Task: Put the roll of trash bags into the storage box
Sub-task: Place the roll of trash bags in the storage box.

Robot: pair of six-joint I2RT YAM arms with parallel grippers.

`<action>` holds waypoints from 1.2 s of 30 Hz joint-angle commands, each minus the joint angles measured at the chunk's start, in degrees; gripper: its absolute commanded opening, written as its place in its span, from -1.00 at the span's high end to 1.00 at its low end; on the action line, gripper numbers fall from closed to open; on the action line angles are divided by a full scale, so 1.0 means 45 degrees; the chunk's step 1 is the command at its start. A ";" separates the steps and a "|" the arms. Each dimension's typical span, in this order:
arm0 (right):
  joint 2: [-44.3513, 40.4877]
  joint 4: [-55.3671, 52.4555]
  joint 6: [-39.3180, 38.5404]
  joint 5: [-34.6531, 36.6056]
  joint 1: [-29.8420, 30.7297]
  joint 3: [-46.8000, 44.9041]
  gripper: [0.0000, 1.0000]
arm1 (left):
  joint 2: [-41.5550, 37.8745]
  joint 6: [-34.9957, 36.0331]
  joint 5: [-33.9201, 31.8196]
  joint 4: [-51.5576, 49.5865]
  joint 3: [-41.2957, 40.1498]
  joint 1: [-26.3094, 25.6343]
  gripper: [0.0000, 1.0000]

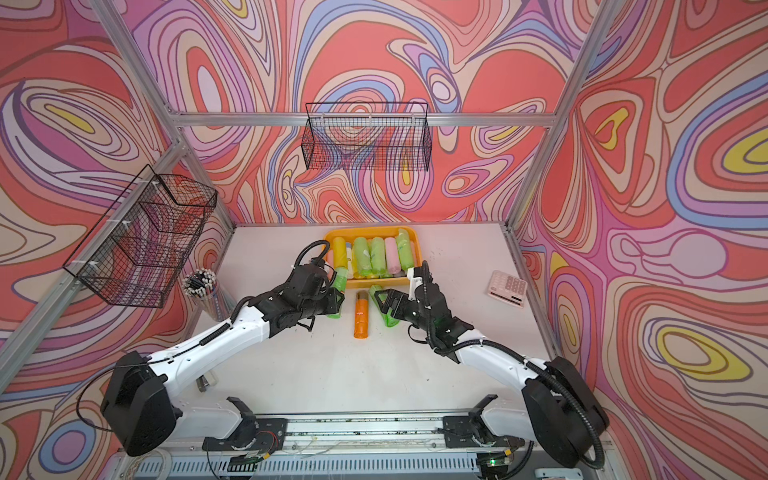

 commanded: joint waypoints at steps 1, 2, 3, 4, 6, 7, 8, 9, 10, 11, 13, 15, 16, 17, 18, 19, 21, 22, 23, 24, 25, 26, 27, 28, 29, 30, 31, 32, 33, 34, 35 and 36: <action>-0.0220 -0.0411 -0.0515 0.0396 0.0070 0.0161 -0.91 | 0.0077 0.0190 0.0067 -0.0206 0.0571 -0.0024 0.75; -0.0245 -0.0427 -0.0540 0.0471 0.0071 0.0138 -0.91 | 0.0097 0.0222 0.0071 -0.0170 0.0643 -0.0036 0.76; -0.0281 -0.0429 -0.0610 0.0485 0.0071 0.0156 -0.91 | 0.0151 0.0253 0.0065 -0.0134 0.0736 -0.0024 0.75; -0.0322 -0.0448 -0.0623 0.0469 0.0071 0.0157 -0.91 | 0.0238 0.0313 0.0065 -0.0137 0.0867 -0.0033 0.76; -0.0431 -0.0483 -0.0634 0.0485 0.0071 0.0161 -0.91 | 0.0451 0.0384 0.0075 -0.0201 0.1187 -0.0036 0.76; -0.0516 -0.0488 -0.0600 0.0566 0.0066 0.0129 -0.90 | 0.0594 0.0410 0.0097 -0.0244 0.1394 -0.0036 0.77; -0.0579 -0.0531 -0.0559 0.0655 0.0071 0.0133 -0.91 | 0.0715 0.0427 0.0147 -0.0252 0.1545 -0.0036 0.77; -0.0680 -0.0603 -0.0535 0.0758 0.0073 0.0128 -0.91 | 0.0844 0.0428 0.0230 -0.0193 0.1729 -0.0033 0.77; -0.0792 -0.0710 -0.0545 0.0853 0.0071 0.0136 -0.90 | 0.0970 0.0451 0.0303 -0.0086 0.1866 -0.0027 0.77; -0.0890 -0.0801 -0.0567 0.0971 0.0070 0.0138 -0.91 | 0.1114 0.0473 0.0341 -0.0004 0.1985 -0.0033 0.78; -0.1160 -0.1029 -0.0593 0.1247 0.0071 0.0144 -0.91 | 0.1478 0.0559 0.0464 0.0187 0.2373 -0.0031 0.78; -0.1397 -0.1171 -0.0616 0.1511 0.0066 0.0088 -0.91 | 0.1867 0.0687 0.0477 0.0335 0.2768 -0.0034 0.78; -0.1534 -0.1169 -0.0601 0.1616 0.0075 0.0030 -0.91 | 0.2096 0.0748 0.0478 0.0375 0.2981 -0.0030 0.79; -0.1634 -0.1182 -0.0612 0.1698 0.0071 -0.0028 -0.91 | 0.2263 0.0773 0.0474 0.0401 0.3158 -0.0031 0.79; -0.1739 -0.1179 -0.0599 0.1785 0.0071 -0.0087 -0.91 | 0.2475 0.0758 0.0483 0.0440 0.3358 -0.0021 0.79; -0.1801 -0.1201 -0.0599 0.1816 0.0072 -0.0117 -0.91 | 0.2632 0.0712 0.0493 0.0537 0.3509 -0.0014 0.79; -0.1913 -0.1288 -0.0677 0.1857 0.0073 -0.0101 -0.91 | 0.2877 0.0621 0.0612 0.0920 0.3659 -0.0018 0.80; -0.1958 -0.1363 -0.0687 0.1921 0.0071 -0.0125 -0.91 | 0.2999 0.0578 0.0621 0.1025 0.3710 -0.0010 0.80; -0.2009 -0.1405 -0.0714 0.1986 0.0076 -0.0135 -0.91 | 0.3126 0.0579 0.0628 0.1021 0.3819 -0.0017 0.80; -0.2051 -0.1445 -0.0734 0.2048 0.0071 -0.0137 -0.91 | 0.3281 0.0618 0.0591 0.1038 0.3967 -0.0015 0.81; -0.2097 -0.1500 -0.0731 0.2134 0.0071 -0.0147 -0.90 | 0.3428 0.0640 0.0554 0.1024 0.4129 -0.0013 0.81; -0.2148 -0.1525 -0.0736 0.2165 0.0070 -0.0175 -0.91 | 0.3588 0.0727 0.0542 0.1032 0.4295 -0.0017 0.81; -0.2183 -0.1524 -0.0726 0.2216 0.0071 -0.0186 -0.91 | 0.3734 0.0782 0.0530 0.1010 0.4441 -0.0017 0.81; -0.2221 -0.1529 -0.0736 0.2247 0.0063 -0.0196 -0.91 | 0.3831 0.0846 0.0487 0.0992 0.4527 -0.0017 0.81; -0.2255 -0.1526 -0.0735 0.2257 0.0070 -0.0196 -0.91 | 0.3910 0.0884 0.0364 0.1021 0.4579 -0.0017 0.81; -0.2273 -0.1538 -0.0729 0.2258 0.0071 -0.0179 -0.90 | 0.3979 0.0907 0.0206 0.1024 0.4616 -0.0002 0.81; -0.2293 -0.1582 -0.0735 0.2263 0.0070 -0.0164 -0.91 | 0.4048 0.0908 0.0065 0.1028 0.4654 0.0013 0.81; -0.2315 -0.1633 -0.0700 0.2273 0.0071 -0.0139 -0.91 | 0.4129 0.0930 -0.0010 0.1023 0.4711 0.0051 0.80; -0.2361 -0.1681 -0.0705 0.2272 0.0073 -0.0156 -0.91 | 0.4230 0.0902 -0.0067 0.1390 0.4766 0.0112 0.80; -0.2402 -0.1725 -0.0707 0.2247 0.0071 -0.0167 -0.91 | 0.4309 0.0874 -0.0056 0.1550 0.4821 0.0192 0.80; -0.2465 -0.1780 -0.0729 0.2251 0.0059 -0.0177 -0.91 | 0.4435 0.0872 -0.0001 0.1609 0.4924 0.0289 0.80; -0.2517 -0.1837 -0.0756 0.2257 0.0074 -0.0176 -0.91 | 0.4571 0.0866 0.0077 0.1533 0.5149 0.0396 0.80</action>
